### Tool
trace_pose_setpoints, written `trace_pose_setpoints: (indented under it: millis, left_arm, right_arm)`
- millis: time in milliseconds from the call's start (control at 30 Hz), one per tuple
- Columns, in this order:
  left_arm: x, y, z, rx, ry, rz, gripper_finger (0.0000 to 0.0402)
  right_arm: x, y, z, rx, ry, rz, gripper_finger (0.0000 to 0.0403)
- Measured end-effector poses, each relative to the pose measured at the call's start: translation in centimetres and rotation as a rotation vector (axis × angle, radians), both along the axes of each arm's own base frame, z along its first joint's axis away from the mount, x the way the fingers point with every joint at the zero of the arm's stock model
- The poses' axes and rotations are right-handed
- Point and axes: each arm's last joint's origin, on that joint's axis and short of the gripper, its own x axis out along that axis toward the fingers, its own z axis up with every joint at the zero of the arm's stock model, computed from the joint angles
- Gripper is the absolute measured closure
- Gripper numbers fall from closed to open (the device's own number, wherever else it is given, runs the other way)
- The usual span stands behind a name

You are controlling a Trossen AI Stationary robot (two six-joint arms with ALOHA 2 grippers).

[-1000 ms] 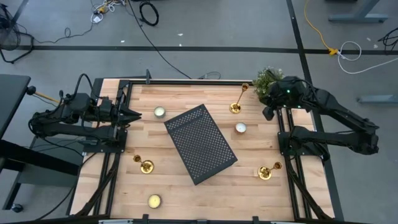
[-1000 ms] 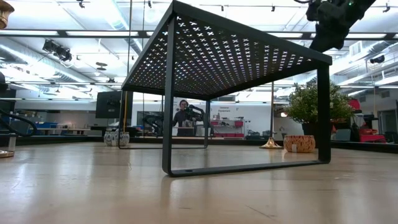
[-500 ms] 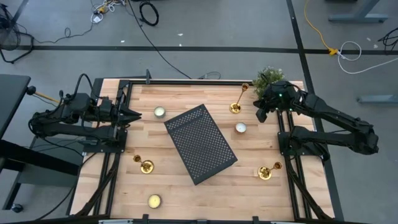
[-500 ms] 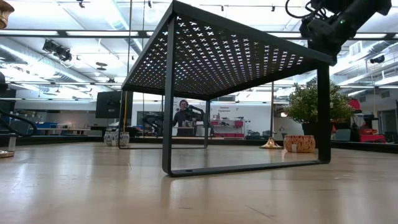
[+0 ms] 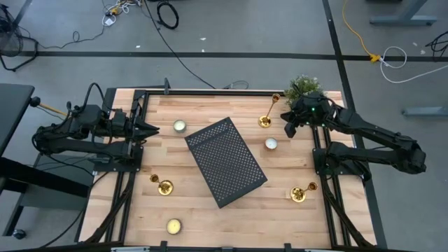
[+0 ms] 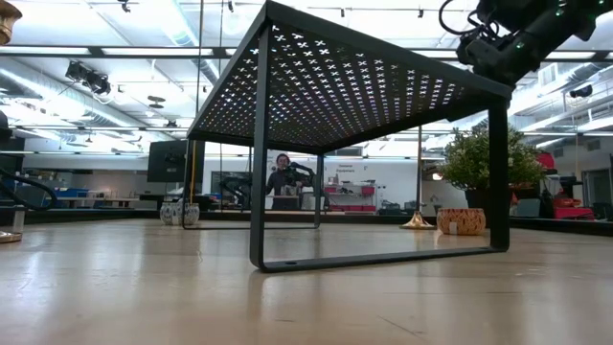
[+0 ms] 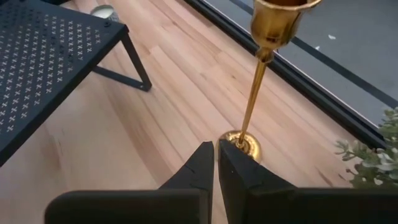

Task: Pick & Place candle stick holders
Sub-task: Put the top gold candle holder on the shelf

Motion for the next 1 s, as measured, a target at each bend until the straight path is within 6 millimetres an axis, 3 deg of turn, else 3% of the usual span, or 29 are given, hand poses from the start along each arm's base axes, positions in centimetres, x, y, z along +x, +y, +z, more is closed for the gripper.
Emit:
trace_pose_setpoints:
  millis: [467, 1000]
  left_arm:
    - [0.00, 0.00, 0.00, 0.000, 0.000, 0.000, 0.0356]
    - [0.00, 0.00, 0.00, 0.000, 0.000, 0.000, 0.0356]
  right_arm:
    - [0.28, -0.18, -0.29, -0.024, -0.038, -0.001, 0.0368]
    - [0.53, -0.54, -0.19, -0.075, -0.038, -0.048, 0.0195]
